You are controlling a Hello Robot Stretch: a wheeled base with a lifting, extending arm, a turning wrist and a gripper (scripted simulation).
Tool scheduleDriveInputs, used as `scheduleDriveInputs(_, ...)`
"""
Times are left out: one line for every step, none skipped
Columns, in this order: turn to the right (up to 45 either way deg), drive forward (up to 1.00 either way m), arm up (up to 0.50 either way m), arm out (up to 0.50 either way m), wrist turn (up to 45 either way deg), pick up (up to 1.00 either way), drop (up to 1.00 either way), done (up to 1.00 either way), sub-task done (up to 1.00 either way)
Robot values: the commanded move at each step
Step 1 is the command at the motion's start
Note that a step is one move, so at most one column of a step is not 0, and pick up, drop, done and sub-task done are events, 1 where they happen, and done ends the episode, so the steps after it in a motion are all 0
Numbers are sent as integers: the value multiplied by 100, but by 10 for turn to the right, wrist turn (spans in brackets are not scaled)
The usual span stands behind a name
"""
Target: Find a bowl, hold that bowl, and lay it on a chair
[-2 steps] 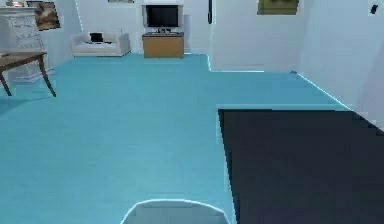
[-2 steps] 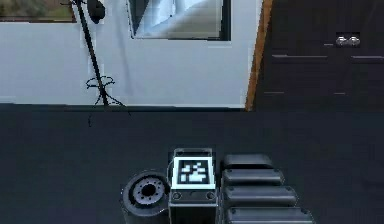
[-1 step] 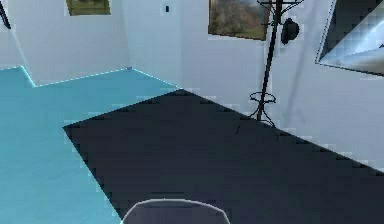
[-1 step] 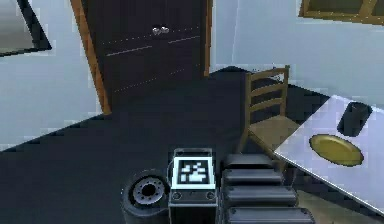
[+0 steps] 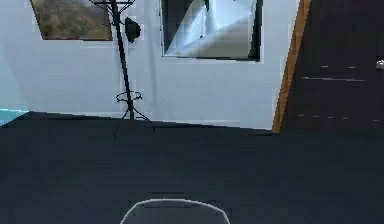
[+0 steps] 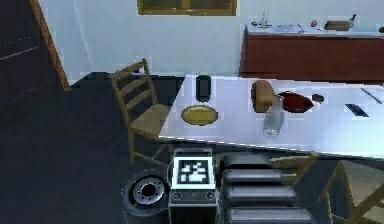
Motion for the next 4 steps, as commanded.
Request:
scheduleDriveInputs(0,25,0,0,0,0,0,0,0)
scheduleDriveInputs(450,0,0,0,0,0,0,0,0)
scheduleDriveInputs(30,0,0,0,0,0,0,0,0)
scheduleDriveInputs(0,25,0,0,0,0,0,0,0)
